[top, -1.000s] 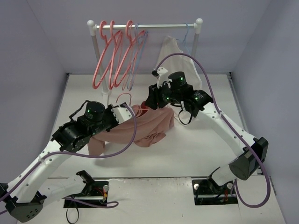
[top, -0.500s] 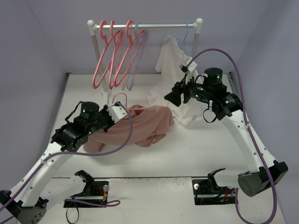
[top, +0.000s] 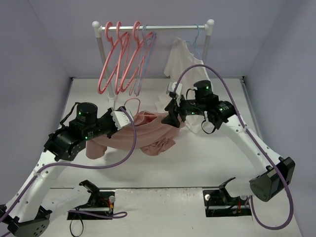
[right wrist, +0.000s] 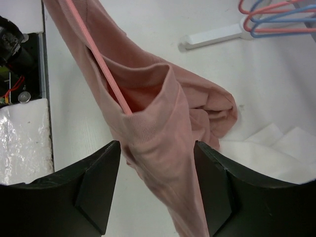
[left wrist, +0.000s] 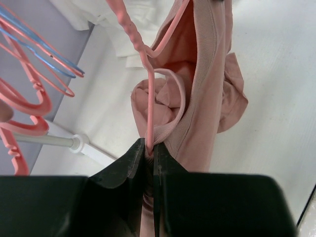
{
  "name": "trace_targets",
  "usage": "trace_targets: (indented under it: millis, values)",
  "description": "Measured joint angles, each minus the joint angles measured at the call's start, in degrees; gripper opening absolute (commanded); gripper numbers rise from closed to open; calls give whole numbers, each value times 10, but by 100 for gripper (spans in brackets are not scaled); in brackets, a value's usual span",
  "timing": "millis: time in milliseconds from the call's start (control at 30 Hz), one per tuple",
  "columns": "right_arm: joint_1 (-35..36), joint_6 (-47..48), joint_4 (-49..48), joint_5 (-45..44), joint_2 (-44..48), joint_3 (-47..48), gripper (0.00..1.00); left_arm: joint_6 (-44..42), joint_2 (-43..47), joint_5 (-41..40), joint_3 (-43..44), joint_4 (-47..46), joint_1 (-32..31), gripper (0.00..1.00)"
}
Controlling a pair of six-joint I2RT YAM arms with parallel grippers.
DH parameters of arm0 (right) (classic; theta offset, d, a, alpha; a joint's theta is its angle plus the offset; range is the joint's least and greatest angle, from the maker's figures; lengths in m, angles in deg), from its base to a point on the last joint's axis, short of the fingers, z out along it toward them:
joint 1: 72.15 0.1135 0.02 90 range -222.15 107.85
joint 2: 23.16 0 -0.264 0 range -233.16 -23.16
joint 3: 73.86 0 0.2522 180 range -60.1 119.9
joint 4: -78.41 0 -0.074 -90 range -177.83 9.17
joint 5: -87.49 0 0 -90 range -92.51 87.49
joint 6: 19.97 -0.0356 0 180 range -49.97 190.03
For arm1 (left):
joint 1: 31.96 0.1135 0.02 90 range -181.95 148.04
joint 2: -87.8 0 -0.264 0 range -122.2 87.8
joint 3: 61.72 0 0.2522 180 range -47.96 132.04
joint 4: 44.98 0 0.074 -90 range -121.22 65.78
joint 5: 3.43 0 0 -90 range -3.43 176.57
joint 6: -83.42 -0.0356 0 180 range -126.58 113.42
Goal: Place the t-shirt on the hanger
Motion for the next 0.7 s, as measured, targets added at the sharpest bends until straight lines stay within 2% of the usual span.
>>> trace_targets:
  millis: [167,333,467,533,567,633,667,700]
  values:
    - [40,26,-1,-12,-12,3,52,-3,-10,15,4,10,0,0]
    - [51,38,-1,-16,-21,3,42,-10,-17,24,16,20,0,0]
    - [51,44,-2,-15,-22,-2,21,-14,-18,26,27,25,0,0]
    - [51,46,-2,-15,-21,-8,5,-16,-19,27,33,27,0,0]
    - [51,47,-2,-14,-21,-12,0,-17,-20,26,34,28,0,0]
    - [52,51,2,-6,-19,-19,0,-18,-23,21,37,27,3,0]
    - [54,52,4,-4,-17,-22,0,-18,-25,18,39,26,4,4]
    - [57,51,5,-5,-14,-23,0,-18,-28,14,40,26,5,16]
